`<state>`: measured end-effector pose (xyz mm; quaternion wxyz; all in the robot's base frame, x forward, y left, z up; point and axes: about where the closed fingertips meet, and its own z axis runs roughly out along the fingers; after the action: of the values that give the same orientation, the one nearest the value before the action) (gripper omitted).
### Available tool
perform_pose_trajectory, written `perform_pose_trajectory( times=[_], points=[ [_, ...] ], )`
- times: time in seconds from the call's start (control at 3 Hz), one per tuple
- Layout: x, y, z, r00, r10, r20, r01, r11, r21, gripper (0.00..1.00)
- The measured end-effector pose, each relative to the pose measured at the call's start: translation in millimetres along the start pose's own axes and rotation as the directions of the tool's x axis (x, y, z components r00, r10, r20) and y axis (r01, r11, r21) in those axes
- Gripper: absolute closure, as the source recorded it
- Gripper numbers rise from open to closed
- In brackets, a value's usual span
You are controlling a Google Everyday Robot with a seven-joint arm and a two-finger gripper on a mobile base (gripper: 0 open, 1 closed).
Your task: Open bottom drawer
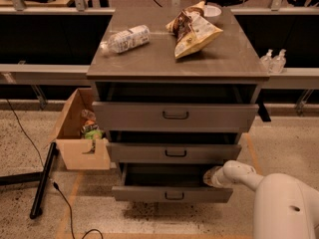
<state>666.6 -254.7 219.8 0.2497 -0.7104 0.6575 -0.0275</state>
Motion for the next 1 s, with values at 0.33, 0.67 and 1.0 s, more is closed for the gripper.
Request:
perform_pose_trajectory(
  times=[0.33,0.67,1.0],
  points=[
    [0.1,-0.9,13.8,1.000,0.006,0.004,-0.006,1.0000,0.003,1.00],
    [-0.2,-1.0,29.9,1.000,-0.013,-0.001,0.013,0.9998,-0.012,1.00],
    [2.7,8.1,46.0,0.999,-0.035,-0.011,0.034,0.9961,-0.081,1.00]
  ],
)
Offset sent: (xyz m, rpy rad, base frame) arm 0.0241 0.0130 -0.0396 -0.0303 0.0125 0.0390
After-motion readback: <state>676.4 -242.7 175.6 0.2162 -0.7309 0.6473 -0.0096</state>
